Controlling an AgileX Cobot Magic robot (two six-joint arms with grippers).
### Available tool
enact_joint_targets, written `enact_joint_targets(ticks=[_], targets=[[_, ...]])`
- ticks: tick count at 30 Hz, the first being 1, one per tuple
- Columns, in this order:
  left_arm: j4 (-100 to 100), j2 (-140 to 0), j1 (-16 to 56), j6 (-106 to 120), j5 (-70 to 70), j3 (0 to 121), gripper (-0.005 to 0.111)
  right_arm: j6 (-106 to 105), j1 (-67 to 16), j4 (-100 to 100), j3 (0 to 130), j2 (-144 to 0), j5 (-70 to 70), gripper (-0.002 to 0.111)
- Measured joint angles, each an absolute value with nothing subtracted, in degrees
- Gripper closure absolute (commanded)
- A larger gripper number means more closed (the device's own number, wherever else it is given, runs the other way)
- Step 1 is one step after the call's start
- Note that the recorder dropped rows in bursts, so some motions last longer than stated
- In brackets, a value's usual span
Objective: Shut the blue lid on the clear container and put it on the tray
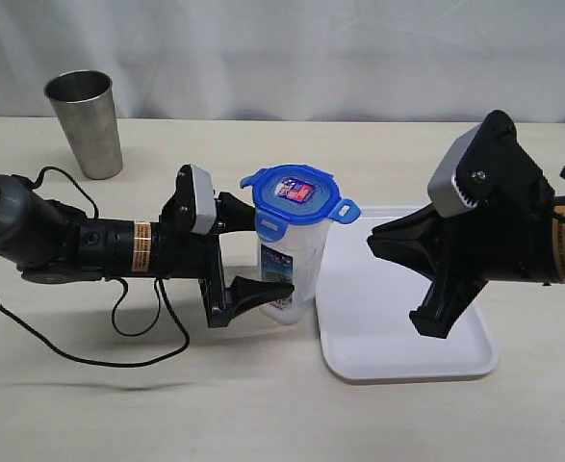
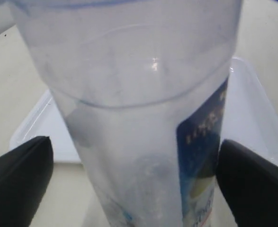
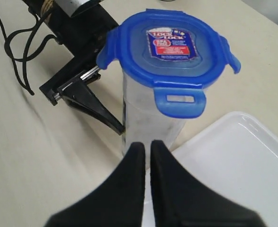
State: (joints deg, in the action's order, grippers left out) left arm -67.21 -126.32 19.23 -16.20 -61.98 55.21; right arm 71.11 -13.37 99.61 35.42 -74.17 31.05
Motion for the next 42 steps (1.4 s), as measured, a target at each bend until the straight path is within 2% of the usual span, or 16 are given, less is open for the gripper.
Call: enact_joint_targets(ticks=[12, 37, 40, 42], targets=[[-67.3, -132.4, 21.9, -16.2, -64.5, 59.7, 0.021, 71.3, -13.4, 99.6, 35.4, -74.2, 31.1, 0.104], [-63.9, -132.6, 24.5, -15.2, -67.5, 60.5, 0.021, 71.5, -13.4, 99.6, 35.4, -74.2, 31.1, 0.104], [-63.9, -132.6, 24.5, -15.2, -67.2, 60.5, 0.030, 71.5, -13.4, 99.6, 35.4, -74.2, 31.1, 0.104], [-63.4, -132.6, 24.5, -15.2, -66.6, 60.5, 0.046, 71.5, -13.4, 99.6, 35.4, -74.2, 31.1, 0.104]])
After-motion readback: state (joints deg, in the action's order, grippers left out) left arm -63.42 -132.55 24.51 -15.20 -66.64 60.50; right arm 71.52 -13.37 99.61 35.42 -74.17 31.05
